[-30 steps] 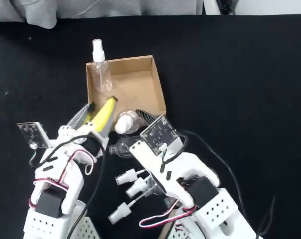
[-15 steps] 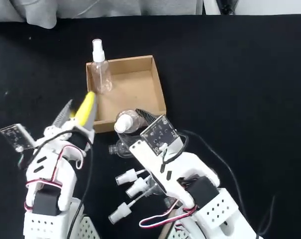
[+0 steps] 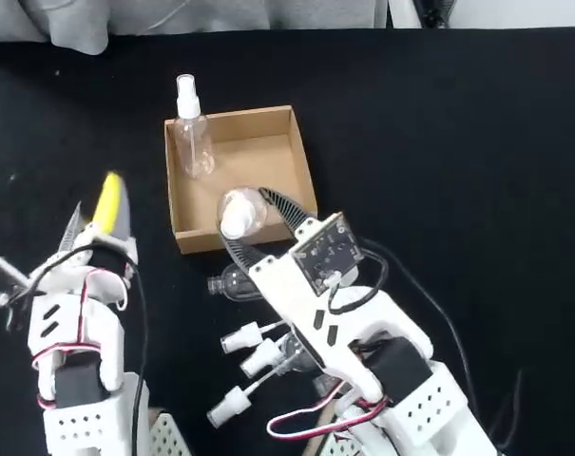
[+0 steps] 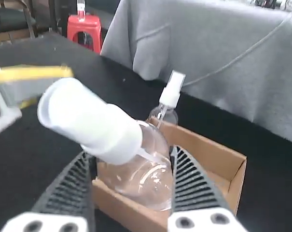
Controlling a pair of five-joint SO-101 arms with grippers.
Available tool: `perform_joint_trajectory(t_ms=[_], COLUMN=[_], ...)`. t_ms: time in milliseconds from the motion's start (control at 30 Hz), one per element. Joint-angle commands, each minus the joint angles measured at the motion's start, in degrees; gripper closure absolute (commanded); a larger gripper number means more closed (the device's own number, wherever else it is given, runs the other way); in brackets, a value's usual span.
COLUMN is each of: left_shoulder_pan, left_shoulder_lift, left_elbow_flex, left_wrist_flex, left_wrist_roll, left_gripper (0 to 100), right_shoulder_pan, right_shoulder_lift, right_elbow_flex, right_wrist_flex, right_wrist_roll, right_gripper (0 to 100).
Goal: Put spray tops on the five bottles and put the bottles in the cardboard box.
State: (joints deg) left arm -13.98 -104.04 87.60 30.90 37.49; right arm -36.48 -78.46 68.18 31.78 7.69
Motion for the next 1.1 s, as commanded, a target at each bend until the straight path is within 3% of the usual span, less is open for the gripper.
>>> perform_joint_trajectory(t_ms=[0,267,500,767,933,1067], left_shoulder_pan=[-4.4,-10.9,-11.6,-11.2,-11.2,-11.1], left_shoulder_lift=[-0.5,-0.5,-0.5,-0.5,-0.4,-0.4], left_elbow_flex=[0.9,4.2,5.3,6.3,10.0,9.8], left_wrist_flex=[-0.1,-0.1,-0.3,-0.4,-8.0,-7.6], left_wrist_roll=[5.4,6.4,6.2,6.1,6.1,6.1], left_gripper=[79,79,79,79,79,79], right_shoulder_pan=[1.4,1.2,1.2,1.2,1.2,1.2], right_shoulder_lift=[2.2,16.4,25.0,33.0,39.0,43.4], right_elbow_flex=[-6.1,-16.2,-21.8,-22.7,-22.8,-22.8], right_wrist_flex=[0.0,-0.2,-1.0,-9.1,-14.4,-18.6], right_wrist_roll=[-0.6,-0.7,-1.9,-5.2,-8.3,-10.5], right_gripper=[97.7,97.7,97.7,97.7,97.7,97.7])
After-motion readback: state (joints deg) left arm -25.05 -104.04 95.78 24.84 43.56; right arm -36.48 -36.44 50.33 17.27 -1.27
